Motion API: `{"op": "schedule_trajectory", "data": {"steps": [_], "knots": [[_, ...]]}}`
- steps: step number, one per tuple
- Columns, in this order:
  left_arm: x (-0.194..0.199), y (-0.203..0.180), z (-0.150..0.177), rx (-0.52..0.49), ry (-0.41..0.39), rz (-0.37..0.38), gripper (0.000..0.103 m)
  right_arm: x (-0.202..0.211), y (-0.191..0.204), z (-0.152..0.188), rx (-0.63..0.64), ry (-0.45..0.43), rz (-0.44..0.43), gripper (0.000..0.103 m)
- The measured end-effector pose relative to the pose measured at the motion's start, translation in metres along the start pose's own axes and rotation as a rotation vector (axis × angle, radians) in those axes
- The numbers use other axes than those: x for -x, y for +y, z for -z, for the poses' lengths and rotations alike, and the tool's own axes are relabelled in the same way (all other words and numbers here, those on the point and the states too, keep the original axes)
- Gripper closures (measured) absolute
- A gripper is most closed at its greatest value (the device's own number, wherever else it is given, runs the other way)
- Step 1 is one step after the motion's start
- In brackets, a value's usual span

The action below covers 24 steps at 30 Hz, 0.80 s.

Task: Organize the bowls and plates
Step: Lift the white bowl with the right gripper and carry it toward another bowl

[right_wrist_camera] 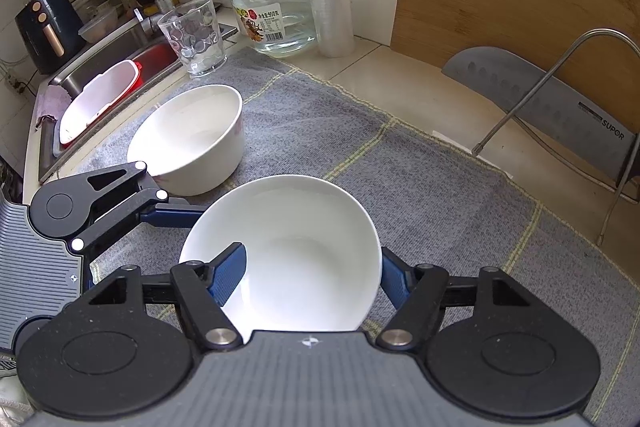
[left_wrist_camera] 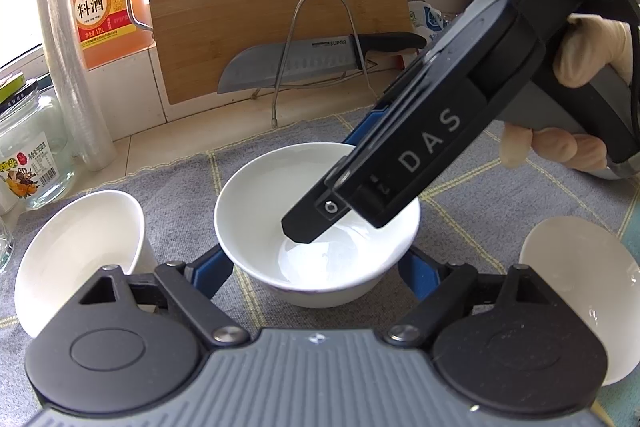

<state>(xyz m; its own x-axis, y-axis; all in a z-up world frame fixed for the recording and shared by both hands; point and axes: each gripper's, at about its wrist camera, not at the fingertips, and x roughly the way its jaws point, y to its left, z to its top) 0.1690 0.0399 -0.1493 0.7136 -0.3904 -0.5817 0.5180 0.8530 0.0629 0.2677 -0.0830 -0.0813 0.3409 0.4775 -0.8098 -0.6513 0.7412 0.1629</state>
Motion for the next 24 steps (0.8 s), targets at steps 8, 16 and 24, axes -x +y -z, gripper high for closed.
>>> {"op": "schedule_trajectory", "data": {"steps": [8, 16, 24], "knots": [[-0.001, -0.001, 0.000, -0.010, 0.001, 0.003, 0.014, 0.001, -0.005, -0.003, -0.045, 0.016, -0.021, 0.028], [0.002, 0.000, -0.002, -0.005, 0.004, 0.006, 0.014, 0.006, -0.002, -0.003, -0.059, 0.000, -0.019, 0.028], [0.016, -0.004, -0.008, -0.023, -0.004, 0.015, 0.014, 0.018, 0.002, -0.001, -0.074, -0.019, -0.015, 0.028]]}}
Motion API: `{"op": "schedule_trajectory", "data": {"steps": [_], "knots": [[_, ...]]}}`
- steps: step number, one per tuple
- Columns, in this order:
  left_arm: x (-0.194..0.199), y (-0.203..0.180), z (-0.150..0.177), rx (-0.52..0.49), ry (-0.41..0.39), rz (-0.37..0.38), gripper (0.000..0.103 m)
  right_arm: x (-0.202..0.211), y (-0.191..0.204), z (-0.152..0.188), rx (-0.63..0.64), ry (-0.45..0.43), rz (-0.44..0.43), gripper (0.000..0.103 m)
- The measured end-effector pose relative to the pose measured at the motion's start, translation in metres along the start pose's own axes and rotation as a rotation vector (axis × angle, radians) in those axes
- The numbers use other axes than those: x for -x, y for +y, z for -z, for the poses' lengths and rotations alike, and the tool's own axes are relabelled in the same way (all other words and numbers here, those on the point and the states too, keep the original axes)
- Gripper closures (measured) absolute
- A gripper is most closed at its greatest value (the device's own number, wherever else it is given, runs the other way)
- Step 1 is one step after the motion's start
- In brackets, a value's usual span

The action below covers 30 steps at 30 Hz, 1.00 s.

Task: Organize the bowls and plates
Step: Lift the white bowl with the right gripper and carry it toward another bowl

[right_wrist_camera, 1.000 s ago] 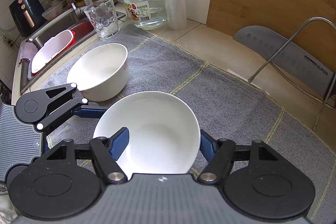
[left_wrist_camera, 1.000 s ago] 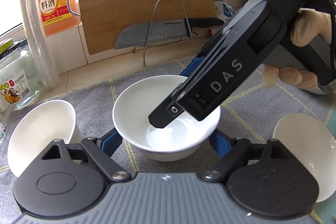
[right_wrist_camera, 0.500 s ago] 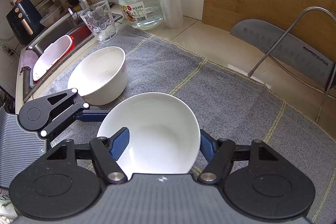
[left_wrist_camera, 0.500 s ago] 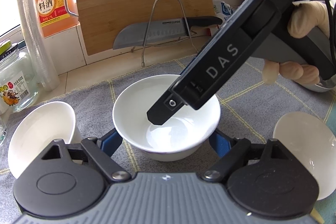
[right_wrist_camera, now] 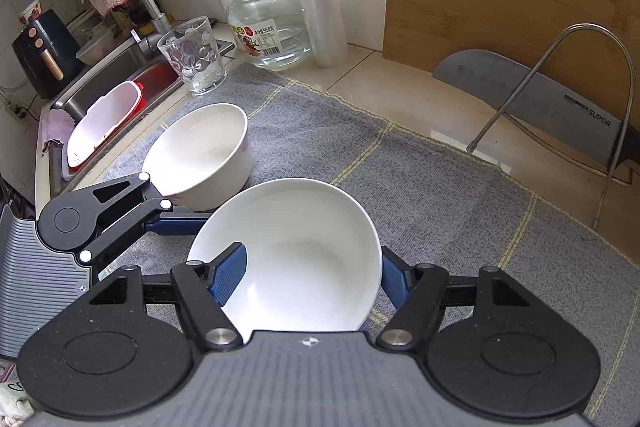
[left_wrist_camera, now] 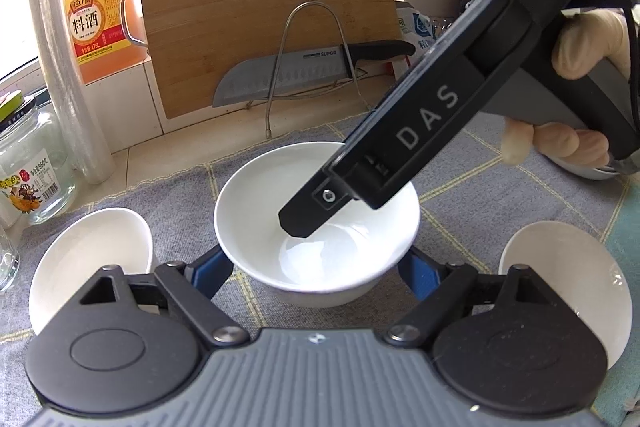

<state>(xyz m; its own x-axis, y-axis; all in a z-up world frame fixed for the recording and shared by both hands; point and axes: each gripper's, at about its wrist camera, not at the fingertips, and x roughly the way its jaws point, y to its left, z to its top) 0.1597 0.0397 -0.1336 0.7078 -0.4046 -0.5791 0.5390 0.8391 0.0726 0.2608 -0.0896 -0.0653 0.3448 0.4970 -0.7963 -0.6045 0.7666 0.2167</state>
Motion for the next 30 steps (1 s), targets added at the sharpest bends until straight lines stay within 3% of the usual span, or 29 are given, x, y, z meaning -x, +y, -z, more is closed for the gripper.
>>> {"op": "schedule_trajectory", "data": {"steps": [18, 30], "knots": [[0.050, -0.028, -0.010, -0.033, -0.018, 0.038, 0.014, 0.055, 0.023, 0.027, 0.002, -0.067, -0.001, 0.028], [0.077, -0.059, -0.005, -0.061, -0.027, 0.088, 0.014, 0.092, 0.037, 0.066, -0.010, -0.093, 0.027, 0.028]]}}
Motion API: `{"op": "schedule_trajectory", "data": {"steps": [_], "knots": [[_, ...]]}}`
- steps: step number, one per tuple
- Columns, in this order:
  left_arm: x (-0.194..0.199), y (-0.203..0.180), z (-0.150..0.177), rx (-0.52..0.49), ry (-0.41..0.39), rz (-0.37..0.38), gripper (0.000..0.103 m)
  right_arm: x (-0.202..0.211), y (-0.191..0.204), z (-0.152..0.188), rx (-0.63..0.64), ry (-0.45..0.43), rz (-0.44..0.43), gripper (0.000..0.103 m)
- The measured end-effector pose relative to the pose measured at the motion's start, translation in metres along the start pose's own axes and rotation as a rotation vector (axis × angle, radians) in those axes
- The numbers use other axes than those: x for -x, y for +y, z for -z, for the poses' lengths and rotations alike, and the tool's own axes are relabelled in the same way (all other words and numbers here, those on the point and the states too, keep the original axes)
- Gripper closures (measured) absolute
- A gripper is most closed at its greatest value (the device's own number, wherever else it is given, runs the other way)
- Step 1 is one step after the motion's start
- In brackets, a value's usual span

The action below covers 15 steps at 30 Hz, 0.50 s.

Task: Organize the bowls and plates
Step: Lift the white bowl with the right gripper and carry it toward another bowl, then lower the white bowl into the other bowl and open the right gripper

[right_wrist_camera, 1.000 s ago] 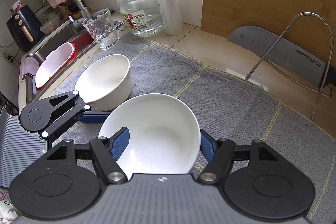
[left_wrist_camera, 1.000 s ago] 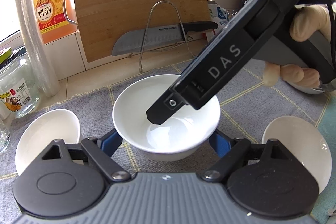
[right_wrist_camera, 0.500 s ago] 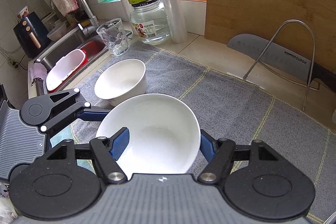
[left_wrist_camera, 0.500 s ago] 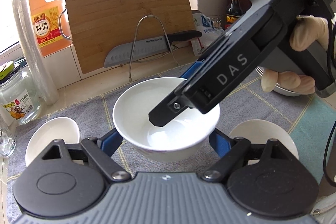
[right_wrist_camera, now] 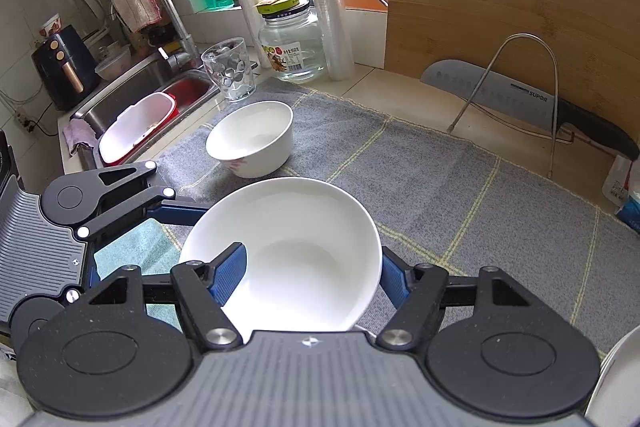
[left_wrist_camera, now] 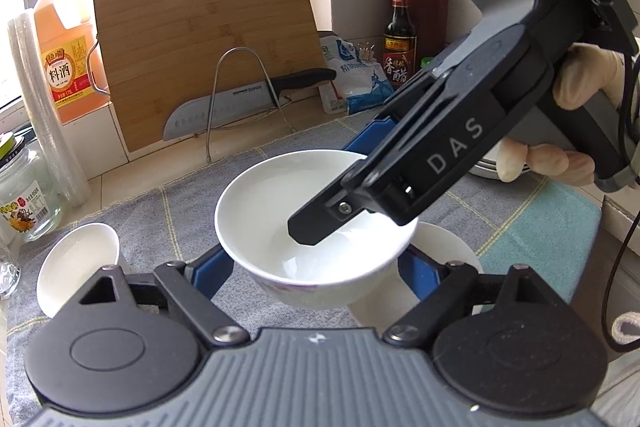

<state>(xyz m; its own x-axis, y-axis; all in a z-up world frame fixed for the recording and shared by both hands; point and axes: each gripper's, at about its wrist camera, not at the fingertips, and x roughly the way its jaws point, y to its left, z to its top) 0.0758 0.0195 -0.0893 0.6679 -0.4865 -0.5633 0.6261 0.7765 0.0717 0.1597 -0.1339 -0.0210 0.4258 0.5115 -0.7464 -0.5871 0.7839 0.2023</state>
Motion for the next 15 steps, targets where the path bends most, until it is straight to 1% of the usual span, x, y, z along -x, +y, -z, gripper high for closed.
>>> {"op": "schedule_trajectory", "data": {"steps": [9, 15], "knots": [[0.005, -0.020, 0.004, -0.011, 0.016, 0.057, 0.014, 0.019, 0.001, 0.026, -0.040, -0.003, 0.028, 0.028], [0.000, -0.029, 0.006, -0.022, 0.032, 0.093, 0.014, 0.024, -0.002, 0.041, -0.064, 0.009, 0.047, 0.028]]}}
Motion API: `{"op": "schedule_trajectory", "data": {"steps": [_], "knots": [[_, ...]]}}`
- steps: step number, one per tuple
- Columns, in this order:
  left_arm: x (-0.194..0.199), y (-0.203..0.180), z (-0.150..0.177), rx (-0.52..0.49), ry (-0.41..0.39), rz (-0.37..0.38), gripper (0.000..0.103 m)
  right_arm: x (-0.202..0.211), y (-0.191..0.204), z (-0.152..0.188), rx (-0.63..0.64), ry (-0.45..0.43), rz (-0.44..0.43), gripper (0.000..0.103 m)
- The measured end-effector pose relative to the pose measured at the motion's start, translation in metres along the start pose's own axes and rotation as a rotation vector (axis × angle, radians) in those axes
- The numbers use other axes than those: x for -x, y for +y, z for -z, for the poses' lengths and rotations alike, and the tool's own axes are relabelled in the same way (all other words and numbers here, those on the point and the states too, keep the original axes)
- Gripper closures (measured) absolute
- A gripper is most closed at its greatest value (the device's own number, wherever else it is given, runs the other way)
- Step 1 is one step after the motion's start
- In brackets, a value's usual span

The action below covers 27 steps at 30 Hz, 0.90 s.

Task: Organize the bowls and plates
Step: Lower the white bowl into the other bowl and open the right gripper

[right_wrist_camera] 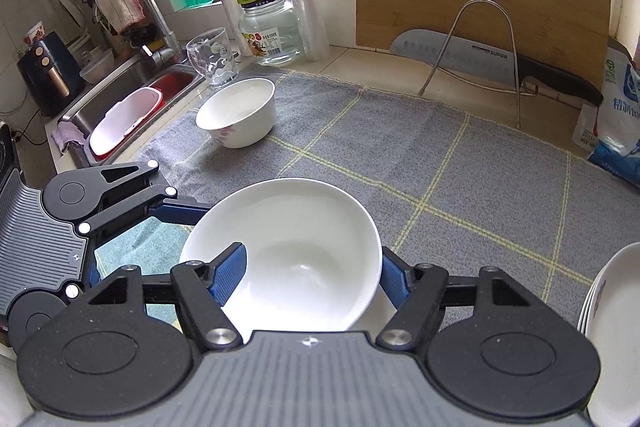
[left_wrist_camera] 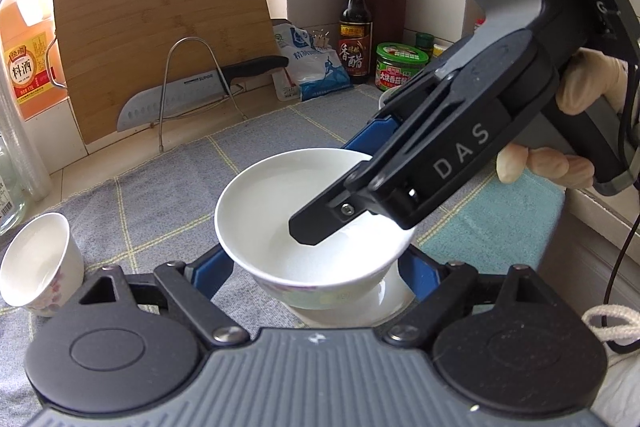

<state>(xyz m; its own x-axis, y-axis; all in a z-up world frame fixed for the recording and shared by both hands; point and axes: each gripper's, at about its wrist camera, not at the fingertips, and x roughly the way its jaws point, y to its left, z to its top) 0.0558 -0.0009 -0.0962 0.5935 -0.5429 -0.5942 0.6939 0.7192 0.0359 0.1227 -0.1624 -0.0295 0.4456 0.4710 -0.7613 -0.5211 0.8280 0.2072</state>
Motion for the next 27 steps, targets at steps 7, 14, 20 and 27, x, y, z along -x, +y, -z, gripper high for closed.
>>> {"op": "schedule_trajectory", "data": {"steps": [7, 14, 20, 27], "knots": [[-0.011, -0.005, 0.003, -0.009, 0.033, 0.031, 0.014, -0.002, -0.006, 0.012, -0.027, 0.020, 0.016, 0.028], [-0.016, -0.007, 0.004, -0.020, 0.053, 0.046, 0.014, -0.004, -0.009, 0.019, -0.039, 0.035, 0.025, 0.028], [-0.021, -0.008, 0.004, -0.030, 0.071, 0.042, 0.014, -0.005, -0.011, 0.021, -0.043, 0.041, 0.021, 0.028], [-0.025, -0.006, 0.005, -0.027, 0.087, 0.048, 0.014, -0.008, -0.012, 0.022, -0.043, 0.049, 0.018, 0.028]]}}
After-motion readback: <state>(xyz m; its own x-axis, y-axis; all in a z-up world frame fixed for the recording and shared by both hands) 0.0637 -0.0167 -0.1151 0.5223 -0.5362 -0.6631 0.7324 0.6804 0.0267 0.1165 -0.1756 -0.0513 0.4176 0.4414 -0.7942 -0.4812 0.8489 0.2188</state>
